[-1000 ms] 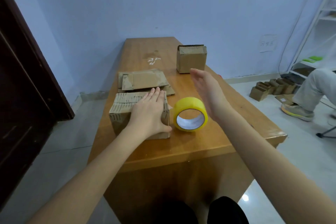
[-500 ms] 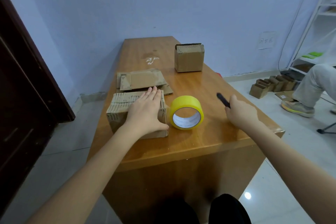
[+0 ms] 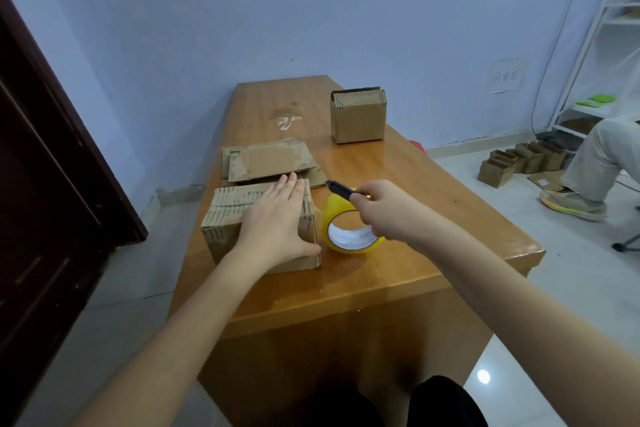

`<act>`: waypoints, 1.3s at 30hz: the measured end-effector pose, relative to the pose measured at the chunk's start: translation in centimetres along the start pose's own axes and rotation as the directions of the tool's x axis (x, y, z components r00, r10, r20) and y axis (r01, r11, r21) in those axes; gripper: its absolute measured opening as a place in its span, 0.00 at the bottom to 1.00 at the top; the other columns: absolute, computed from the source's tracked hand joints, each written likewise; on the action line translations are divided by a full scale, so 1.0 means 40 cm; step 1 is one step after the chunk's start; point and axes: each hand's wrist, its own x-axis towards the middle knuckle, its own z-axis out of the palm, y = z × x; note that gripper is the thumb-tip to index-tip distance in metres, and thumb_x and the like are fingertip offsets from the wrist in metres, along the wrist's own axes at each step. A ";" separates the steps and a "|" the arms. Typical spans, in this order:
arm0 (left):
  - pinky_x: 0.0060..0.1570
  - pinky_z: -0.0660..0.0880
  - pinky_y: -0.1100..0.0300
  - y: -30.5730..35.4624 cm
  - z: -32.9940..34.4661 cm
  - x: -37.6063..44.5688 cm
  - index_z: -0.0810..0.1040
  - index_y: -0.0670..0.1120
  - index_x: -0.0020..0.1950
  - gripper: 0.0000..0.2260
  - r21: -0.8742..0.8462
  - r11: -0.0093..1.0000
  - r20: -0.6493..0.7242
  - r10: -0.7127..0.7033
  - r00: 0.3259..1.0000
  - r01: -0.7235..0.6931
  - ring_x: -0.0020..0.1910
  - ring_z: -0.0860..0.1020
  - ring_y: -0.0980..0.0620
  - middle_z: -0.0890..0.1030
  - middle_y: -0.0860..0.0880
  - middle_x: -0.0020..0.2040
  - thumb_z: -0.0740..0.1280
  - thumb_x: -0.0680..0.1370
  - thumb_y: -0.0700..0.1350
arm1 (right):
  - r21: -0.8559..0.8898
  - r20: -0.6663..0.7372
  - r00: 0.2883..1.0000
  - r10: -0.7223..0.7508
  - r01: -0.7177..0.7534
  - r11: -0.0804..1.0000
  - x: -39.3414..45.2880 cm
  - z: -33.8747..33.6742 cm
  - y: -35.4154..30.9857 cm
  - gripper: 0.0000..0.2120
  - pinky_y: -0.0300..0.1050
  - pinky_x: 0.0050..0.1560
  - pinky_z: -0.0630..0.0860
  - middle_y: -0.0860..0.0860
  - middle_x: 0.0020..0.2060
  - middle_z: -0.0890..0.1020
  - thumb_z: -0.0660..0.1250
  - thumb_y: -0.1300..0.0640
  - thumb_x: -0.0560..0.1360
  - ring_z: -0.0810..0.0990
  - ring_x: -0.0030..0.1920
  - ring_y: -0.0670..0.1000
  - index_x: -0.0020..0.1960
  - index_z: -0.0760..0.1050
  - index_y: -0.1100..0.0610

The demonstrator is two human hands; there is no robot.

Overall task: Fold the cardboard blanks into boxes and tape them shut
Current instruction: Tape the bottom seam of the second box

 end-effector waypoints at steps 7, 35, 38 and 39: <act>0.73 0.48 0.59 -0.001 0.000 0.003 0.43 0.44 0.78 0.51 0.002 1.000 0.019 0.001 1.000 -0.001 0.77 0.45 0.52 0.44 0.47 0.78 0.70 0.68 0.64 | -0.111 -0.008 0.999 -0.033 0.032 0.993 0.024 0.046 -0.021 0.18 0.39 0.28 0.62 0.49 0.37 0.74 0.52 0.56 0.82 0.67 0.29 0.46 0.70 0.69 0.53; 0.73 0.48 0.59 -0.002 0.001 0.005 0.43 0.44 0.78 0.53 0.033 0.999 0.036 0.002 0.999 -0.003 0.77 0.46 0.52 0.45 0.48 0.78 0.73 0.67 0.61 | 0.106 0.078 0.989 -0.123 0.114 0.988 -0.092 0.037 0.003 0.16 0.38 0.26 0.59 0.52 0.30 0.67 0.52 0.59 0.82 0.63 0.28 0.48 0.63 0.75 0.54; 0.72 0.49 0.59 -0.003 0.002 0.005 0.43 0.45 0.78 0.53 0.031 1.000 0.035 0.000 0.999 -0.001 0.77 0.46 0.52 0.45 0.48 0.78 0.73 0.66 0.61 | 0.151 0.107 0.988 -0.115 0.098 0.984 -0.103 0.019 0.005 0.16 0.38 0.26 0.60 0.51 0.29 0.68 0.52 0.58 0.82 0.63 0.27 0.47 0.61 0.74 0.46; 0.72 0.49 0.59 -0.004 0.003 0.005 0.43 0.45 0.78 0.53 0.031 1.000 0.033 0.000 0.999 -0.001 0.77 0.46 0.52 0.45 0.48 0.78 0.73 0.66 0.61 | 0.180 0.108 0.989 -0.104 0.084 0.980 -0.105 0.011 0.004 0.15 0.36 0.25 0.60 0.50 0.27 0.67 0.53 0.59 0.82 0.63 0.25 0.45 0.58 0.73 0.44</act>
